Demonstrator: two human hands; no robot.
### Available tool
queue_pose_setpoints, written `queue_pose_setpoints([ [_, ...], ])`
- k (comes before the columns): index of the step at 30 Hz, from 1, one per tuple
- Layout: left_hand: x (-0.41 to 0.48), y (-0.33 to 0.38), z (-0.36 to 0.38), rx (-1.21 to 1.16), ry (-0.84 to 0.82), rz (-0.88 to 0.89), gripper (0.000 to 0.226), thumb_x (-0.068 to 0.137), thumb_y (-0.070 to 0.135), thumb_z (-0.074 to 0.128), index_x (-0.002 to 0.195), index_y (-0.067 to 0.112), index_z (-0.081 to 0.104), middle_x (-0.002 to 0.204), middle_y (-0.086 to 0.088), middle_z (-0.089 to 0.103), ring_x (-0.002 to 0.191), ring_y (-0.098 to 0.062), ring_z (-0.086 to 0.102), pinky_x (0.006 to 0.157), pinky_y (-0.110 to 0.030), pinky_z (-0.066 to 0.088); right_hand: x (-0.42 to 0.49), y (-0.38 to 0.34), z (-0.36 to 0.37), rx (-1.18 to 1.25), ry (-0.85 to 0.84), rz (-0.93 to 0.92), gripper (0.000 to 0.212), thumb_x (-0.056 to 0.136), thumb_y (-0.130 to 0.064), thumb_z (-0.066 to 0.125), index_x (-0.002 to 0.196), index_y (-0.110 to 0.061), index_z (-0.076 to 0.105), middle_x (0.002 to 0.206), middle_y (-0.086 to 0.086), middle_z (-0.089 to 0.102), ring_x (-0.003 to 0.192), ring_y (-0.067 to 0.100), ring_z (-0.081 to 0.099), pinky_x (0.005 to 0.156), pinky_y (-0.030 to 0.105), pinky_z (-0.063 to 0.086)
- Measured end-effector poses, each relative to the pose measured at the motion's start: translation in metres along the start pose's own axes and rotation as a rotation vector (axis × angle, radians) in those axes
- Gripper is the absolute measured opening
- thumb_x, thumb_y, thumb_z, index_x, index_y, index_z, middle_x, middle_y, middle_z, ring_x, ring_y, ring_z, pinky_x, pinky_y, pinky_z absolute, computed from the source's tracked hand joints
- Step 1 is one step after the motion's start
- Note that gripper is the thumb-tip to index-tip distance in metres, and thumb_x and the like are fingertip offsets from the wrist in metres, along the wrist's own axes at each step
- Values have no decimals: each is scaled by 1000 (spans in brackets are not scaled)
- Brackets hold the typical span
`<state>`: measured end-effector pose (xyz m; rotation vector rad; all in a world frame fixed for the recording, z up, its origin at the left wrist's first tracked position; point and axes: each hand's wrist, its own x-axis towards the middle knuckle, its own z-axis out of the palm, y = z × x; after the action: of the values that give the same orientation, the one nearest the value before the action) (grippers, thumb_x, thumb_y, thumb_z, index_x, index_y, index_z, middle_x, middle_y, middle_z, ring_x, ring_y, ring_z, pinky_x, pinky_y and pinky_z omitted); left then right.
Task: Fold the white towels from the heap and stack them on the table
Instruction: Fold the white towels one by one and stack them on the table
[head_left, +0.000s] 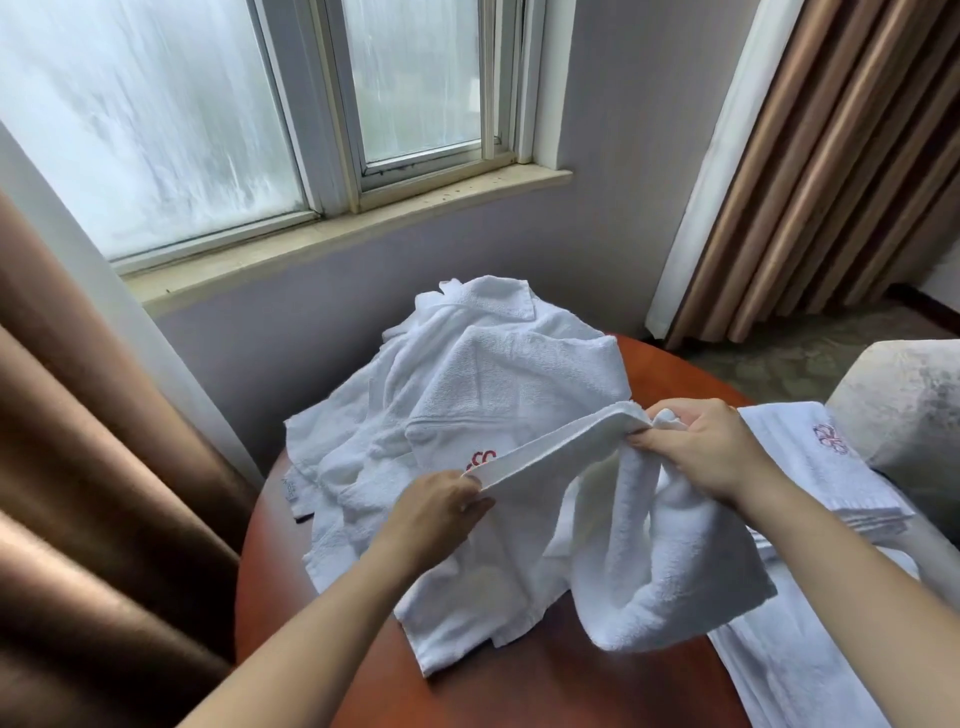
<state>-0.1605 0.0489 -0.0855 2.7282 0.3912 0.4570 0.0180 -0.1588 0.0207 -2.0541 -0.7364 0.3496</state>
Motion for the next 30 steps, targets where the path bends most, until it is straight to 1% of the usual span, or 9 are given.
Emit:
queue_pose_setpoints([
  [4, 7, 4, -25, 0, 79, -41, 32, 95, 29, 52, 72, 6, 54, 77, -12, 58, 71, -35, 59, 57, -33, 35, 0, 5, -1, -277, 39, 33, 15, 82, -32, 72, 83, -17, 73, 83, 4, 70, 83, 22, 60, 72, 35, 46],
  [7, 21, 24, -42, 14, 59, 8, 27, 99, 27, 49, 84, 6, 55, 91, -11, 57, 84, -34, 57, 65, -37, 35, -10, -13, -1, -612, 46, -13, 44, 82, -38, 70, 124, -30, 62, 114, 5, 68, 108, 31, 58, 85, 37, 47],
  [11, 35, 59, -55, -18, -51, 213, 28, 97, 30, 48, 100, 9, 66, 91, -12, 55, 82, -36, 59, 68, -43, 44, -19, -47, 17, -784, -69, -273, 67, 77, -42, 72, 139, -37, 45, 115, -2, 68, 112, 26, 58, 88, 33, 44],
  [15, 37, 81, -72, -98, -10, 350, 30, 89, 38, 45, 88, 19, 69, 79, -10, 54, 65, -33, 56, 55, -36, 43, -13, -56, 39, -761, -174, -355, 46, 74, -38, 72, 118, -36, 57, 107, -4, 69, 103, 24, 61, 76, 29, 42],
  [19, 32, 67, -83, -85, -91, 507, 16, 88, 27, 60, 86, 16, 70, 84, -6, 63, 68, -25, 59, 56, -30, 41, -11, -51, 38, -479, -359, -352, 53, 68, -24, 81, 115, -40, 64, 89, -14, 67, 81, 4, 58, 68, 15, 42],
  [22, 25, 67, -88, -86, -127, 589, 8, 88, 28, 61, 88, 20, 62, 74, -5, 59, 65, -15, 48, 54, -24, 27, -11, -44, 44, -350, -424, -352, 17, 72, -27, 79, 83, -20, 68, 70, -7, 64, 66, 10, 55, 62, 28, 46],
  [23, 22, 68, -89, -78, -120, 600, 9, 86, 25, 64, 90, 24, 56, 69, -5, 56, 63, -16, 44, 53, -22, 20, -11, -42, 46, -340, -422, -344, 19, 72, -29, 77, 75, -15, 65, 65, -3, 62, 62, 12, 54, 60, 34, 45],
  [27, 19, 54, -83, 71, -120, 320, 11, 75, 16, 68, 77, 13, 58, 69, 0, 49, 64, -26, 49, 55, -30, 28, -11, -39, 49, -290, -327, -331, 31, 72, -18, 73, 55, -12, 48, 49, -5, 44, 51, 9, 38, 51, 26, 31],
  [30, 12, 39, -78, 110, -199, 169, 19, 66, 18, 66, 65, 14, 47, 70, 2, 48, 67, -23, 45, 56, -35, 36, -9, -40, 45, -249, -225, -302, 20, 73, -16, 74, 62, -8, 60, 50, -2, 47, 52, 8, 38, 50, 20, 30],
])
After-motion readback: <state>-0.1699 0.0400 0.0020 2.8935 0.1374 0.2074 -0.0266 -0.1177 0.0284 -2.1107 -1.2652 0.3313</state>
